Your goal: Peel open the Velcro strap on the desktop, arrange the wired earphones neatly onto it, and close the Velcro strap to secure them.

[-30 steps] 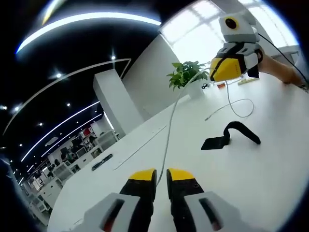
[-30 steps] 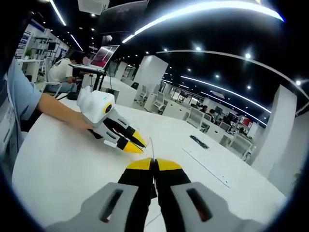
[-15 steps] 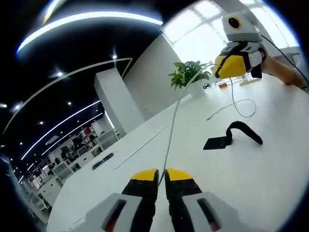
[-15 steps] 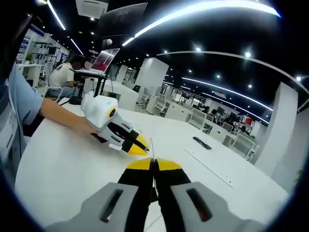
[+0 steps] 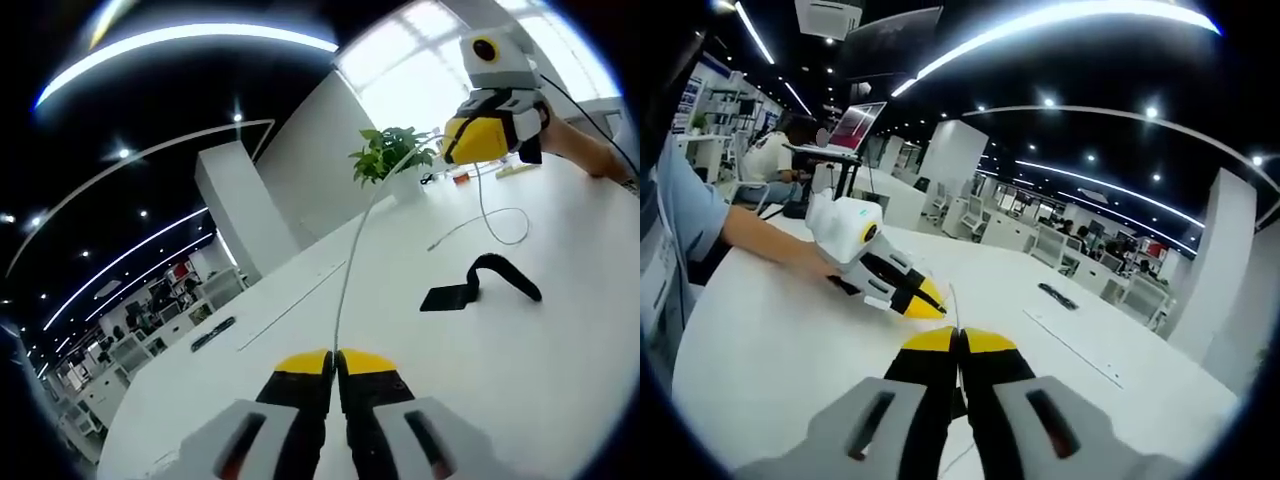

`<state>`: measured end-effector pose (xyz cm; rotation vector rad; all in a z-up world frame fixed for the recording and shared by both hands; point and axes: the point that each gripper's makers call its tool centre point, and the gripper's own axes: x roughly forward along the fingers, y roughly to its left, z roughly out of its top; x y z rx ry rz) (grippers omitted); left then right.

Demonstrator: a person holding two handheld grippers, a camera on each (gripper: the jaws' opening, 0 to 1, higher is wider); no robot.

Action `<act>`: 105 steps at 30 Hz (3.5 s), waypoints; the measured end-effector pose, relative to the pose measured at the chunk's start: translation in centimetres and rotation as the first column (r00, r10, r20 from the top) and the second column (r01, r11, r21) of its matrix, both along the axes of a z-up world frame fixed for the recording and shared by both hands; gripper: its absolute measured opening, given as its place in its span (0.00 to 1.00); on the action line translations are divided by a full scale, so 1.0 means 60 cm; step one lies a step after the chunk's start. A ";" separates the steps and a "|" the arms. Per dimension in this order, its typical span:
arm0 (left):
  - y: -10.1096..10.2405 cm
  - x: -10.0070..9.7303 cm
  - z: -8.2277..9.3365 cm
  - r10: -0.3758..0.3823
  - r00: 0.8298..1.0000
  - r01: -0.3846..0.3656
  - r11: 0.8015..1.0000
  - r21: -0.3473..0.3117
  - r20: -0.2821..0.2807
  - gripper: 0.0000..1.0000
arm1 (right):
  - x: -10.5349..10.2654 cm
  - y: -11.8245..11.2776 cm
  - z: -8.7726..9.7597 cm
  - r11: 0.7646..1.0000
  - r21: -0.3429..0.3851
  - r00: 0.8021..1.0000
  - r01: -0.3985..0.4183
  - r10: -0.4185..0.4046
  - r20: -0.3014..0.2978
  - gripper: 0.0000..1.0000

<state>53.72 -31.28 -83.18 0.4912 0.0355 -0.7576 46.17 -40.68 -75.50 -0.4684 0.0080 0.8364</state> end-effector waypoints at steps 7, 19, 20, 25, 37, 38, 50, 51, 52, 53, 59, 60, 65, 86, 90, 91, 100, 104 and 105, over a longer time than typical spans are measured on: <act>-0.002 -0.003 0.000 -0.001 1.000 0.001 1.000 -0.012 -0.013 0.06 | 0.005 -0.009 0.005 1.000 0.005 1.000 0.024 -0.024 0.009 0.04; -0.001 -0.021 0.052 -0.026 0.998 0.018 0.989 -0.148 -0.051 0.06 | 0.020 -0.038 0.038 0.995 0.026 0.993 0.093 -0.095 0.063 0.04; 0.001 -0.022 0.060 -0.030 0.998 0.021 0.986 -0.165 -0.055 0.06 | 0.021 -0.041 0.041 0.995 0.029 0.992 0.100 -0.102 0.068 0.04; 0.026 -0.036 0.120 -0.042 0.997 0.030 0.980 -0.196 -0.057 0.06 | 0.031 -0.054 0.046 0.992 0.029 0.989 0.124 -0.126 0.080 0.04; 0.015 -0.072 0.157 -0.094 0.993 0.082 0.984 -0.160 -0.069 0.06 | 0.039 -0.075 0.067 0.985 0.051 0.980 0.163 -0.168 0.108 0.04; 0.012 -0.076 0.160 -0.101 0.993 0.089 0.984 -0.154 -0.068 0.06 | 0.040 -0.078 0.069 0.985 0.053 0.979 0.166 -0.171 0.110 0.04; -0.041 -0.137 0.179 -0.227 0.966 0.196 0.955 -0.224 -0.124 0.06 | 0.041 -0.103 0.102 0.975 0.108 0.968 0.196 -0.210 0.135 0.04; -0.047 -0.142 0.182 -0.240 0.962 0.207 0.951 -0.231 -0.128 0.06 | 0.040 -0.105 0.104 0.973 0.115 0.967 0.199 -0.214 0.139 0.04; -0.052 -0.146 0.185 -0.252 0.959 0.218 0.947 -0.236 -0.128 0.06 | 0.041 -0.107 0.107 0.972 0.119 0.965 0.203 -0.219 0.144 0.04; -0.058 -0.152 0.186 -0.265 0.956 0.230 0.943 -0.239 -0.128 0.06 | 0.039 -0.109 0.108 0.971 0.122 0.963 0.207 -0.224 0.150 0.04; -0.102 -0.187 0.193 -0.361 0.921 0.315 0.911 -0.265 -0.148 0.06 | 0.043 -0.125 0.122 0.964 0.149 0.957 0.221 -0.244 0.159 0.04; -0.106 -0.190 0.193 -0.369 0.917 0.322 0.909 -0.266 -0.150 0.06 | 0.044 -0.128 0.124 0.962 0.155 0.955 0.225 -0.250 0.161 0.04; -0.140 -0.225 0.205 -0.440 0.887 0.392 0.878 -0.276 -0.140 0.06 | 0.041 -0.143 0.139 0.953 0.193 0.948 0.234 -0.267 0.173 0.04; -0.110 -0.218 0.154 -0.471 0.862 0.388 0.851 -0.353 -0.187 0.07 | 0.022 -0.097 0.126 0.973 0.179 0.973 0.143 -0.172 0.156 0.04; -0.089 -0.219 0.136 -0.483 0.850 0.388 0.843 -0.372 -0.208 0.08 | 0.015 -0.078 0.116 0.981 0.154 0.978 0.117 -0.141 0.155 0.04; -0.084 -0.220 0.132 -0.484 0.849 0.387 0.842 -0.376 -0.210 0.09 | 0.014 -0.074 0.114 0.983 0.150 0.979 0.111 -0.134 0.155 0.04; -0.041 -0.201 0.103 -0.416 0.892 0.344 0.879 -0.331 -0.177 0.11 | -0.005 -0.017 0.069 0.997 0.067 0.992 0.023 -0.031 0.121 0.04; -0.036 -0.204 0.106 -0.437 0.884 0.362 0.864 -0.351 -0.163 0.13 | -0.015 0.003 0.053 0.999 0.044 0.994 -0.016 0.012 0.106 0.04; -0.036 -0.203 0.106 -0.440 0.883 0.366 0.863 -0.349 -0.162 0.14 | -0.017 0.008 0.046 0.999 0.026 0.995 -0.026 0.024 0.101 0.04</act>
